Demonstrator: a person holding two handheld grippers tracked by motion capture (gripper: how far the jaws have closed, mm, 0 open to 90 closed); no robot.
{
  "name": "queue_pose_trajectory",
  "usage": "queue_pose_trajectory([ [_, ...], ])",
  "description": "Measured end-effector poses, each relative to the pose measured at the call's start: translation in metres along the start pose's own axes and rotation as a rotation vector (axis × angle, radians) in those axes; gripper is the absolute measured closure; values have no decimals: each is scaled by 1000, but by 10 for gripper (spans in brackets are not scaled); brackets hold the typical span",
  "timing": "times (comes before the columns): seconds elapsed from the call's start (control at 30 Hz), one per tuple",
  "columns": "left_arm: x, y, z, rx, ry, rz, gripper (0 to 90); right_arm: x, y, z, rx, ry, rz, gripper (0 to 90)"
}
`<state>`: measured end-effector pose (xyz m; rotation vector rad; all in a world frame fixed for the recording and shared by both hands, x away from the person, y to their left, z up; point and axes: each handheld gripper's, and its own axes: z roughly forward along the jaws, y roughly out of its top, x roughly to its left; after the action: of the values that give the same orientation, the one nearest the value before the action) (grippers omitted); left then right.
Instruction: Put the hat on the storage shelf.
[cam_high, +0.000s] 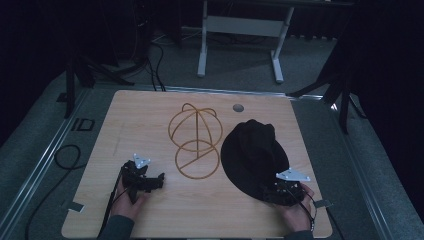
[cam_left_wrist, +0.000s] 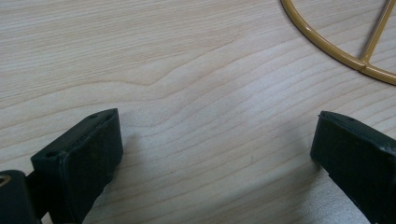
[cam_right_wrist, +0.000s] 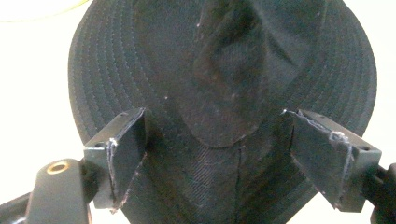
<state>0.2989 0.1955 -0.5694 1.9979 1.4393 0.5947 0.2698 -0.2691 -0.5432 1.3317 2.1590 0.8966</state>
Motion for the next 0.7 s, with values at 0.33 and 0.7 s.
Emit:
queue_pose_trajectory([
  [0.33, 0, 0, 0, 0, 0, 0, 26, -7, 10, -4, 17, 14, -24, 188],
  [0.7, 0, 0, 0, 0, 0, 0, 26, -13, 23, -3, 47, 45, -30, 188],
])
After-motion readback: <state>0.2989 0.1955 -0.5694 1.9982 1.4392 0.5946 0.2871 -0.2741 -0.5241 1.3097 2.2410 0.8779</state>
